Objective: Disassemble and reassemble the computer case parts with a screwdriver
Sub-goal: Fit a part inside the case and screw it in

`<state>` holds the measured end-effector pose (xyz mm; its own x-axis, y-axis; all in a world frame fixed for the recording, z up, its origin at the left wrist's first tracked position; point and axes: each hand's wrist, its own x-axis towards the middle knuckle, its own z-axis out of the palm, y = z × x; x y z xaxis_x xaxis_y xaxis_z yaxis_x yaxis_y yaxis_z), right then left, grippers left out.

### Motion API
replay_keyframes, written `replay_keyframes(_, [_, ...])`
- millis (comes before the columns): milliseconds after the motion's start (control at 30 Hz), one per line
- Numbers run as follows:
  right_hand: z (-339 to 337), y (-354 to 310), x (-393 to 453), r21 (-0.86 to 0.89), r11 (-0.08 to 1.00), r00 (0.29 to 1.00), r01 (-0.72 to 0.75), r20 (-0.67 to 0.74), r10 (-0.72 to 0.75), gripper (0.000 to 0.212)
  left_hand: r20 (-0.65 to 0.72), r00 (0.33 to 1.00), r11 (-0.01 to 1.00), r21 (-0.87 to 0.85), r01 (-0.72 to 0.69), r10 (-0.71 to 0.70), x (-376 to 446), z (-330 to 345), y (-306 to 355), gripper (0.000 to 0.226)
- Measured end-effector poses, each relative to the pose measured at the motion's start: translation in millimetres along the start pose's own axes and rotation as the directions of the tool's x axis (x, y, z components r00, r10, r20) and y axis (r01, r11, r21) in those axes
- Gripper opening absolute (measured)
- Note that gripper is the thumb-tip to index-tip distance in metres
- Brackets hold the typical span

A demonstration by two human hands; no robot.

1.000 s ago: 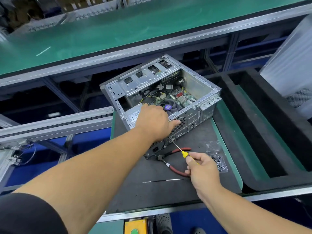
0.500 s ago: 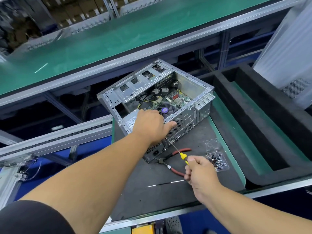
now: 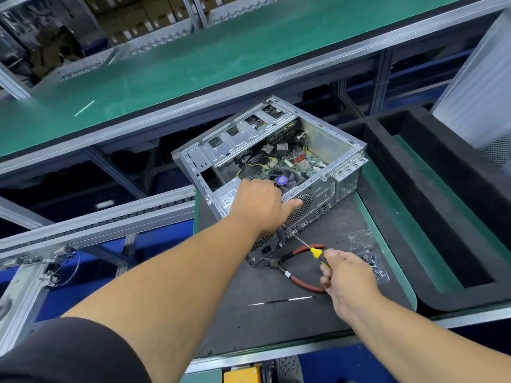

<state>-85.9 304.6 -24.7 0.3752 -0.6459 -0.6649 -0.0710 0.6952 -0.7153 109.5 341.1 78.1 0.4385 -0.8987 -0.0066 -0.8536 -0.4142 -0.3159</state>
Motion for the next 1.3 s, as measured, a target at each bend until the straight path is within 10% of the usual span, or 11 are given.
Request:
replay_keyframes(133, [-1,-2,3,0.061,0.996,0.998,-0.058,0.01,0.058,0.013,0.003,1.0,1.0,-0.008,-0.001,0.001,1,1,0,0.075])
replay_keyframes(300, [-15,5,3,-0.345,0.884,0.948,0.317,0.107,-0.298,0.014,0.006,1.0,1.0,-0.011,0.001,-0.001,1,1,0,0.075])
replay_keyframes(500, [-9,-5,3,0.146,0.944,0.951,-0.297,0.134,0.279,0.021,-0.009,1.0,1.0,-0.024,-0.002,0.002,1,2,-1,0.076])
replay_keyframes(667, [-17,0,7,-0.493,0.806,0.944,0.328,0.148,-0.294,0.026,-0.01,1.0,1.0,-0.024,-0.005,0.005,1,1,0,0.075])
replay_keyframes(733, [-13,-7,15,-0.292,0.954,0.993,0.063,0.117,-0.029,0.032,-0.008,1.0,1.0,-0.026,-0.006,0.006,1,1,-1,0.074])
replay_keyframes(833, [-13,-10,13,0.047,0.873,0.854,-0.486,0.236,0.463,0.034,-0.002,1.0,0.999,-0.032,-0.012,0.012,1,2,-1,0.075])
replay_keyframes(967, [-11,-2,6,-0.319,0.945,0.977,0.067,0.213,0.003,0.025,0.014,1.0,0.999,-0.033,-0.007,0.007,1,0,-1,0.074])
replay_keyframes(1100, [-14,3,10,-0.636,0.581,0.857,0.507,0.3,-0.42,0.015,0.027,1.0,0.999,-0.035,-0.002,0.003,1,0,-1,0.075])
replay_keyframes(1300, [-7,-9,11,-0.163,0.984,0.946,-0.075,0.3,0.122,0.019,0.027,0.999,0.998,-0.053,-0.018,0.02,2,0,-2,0.075])
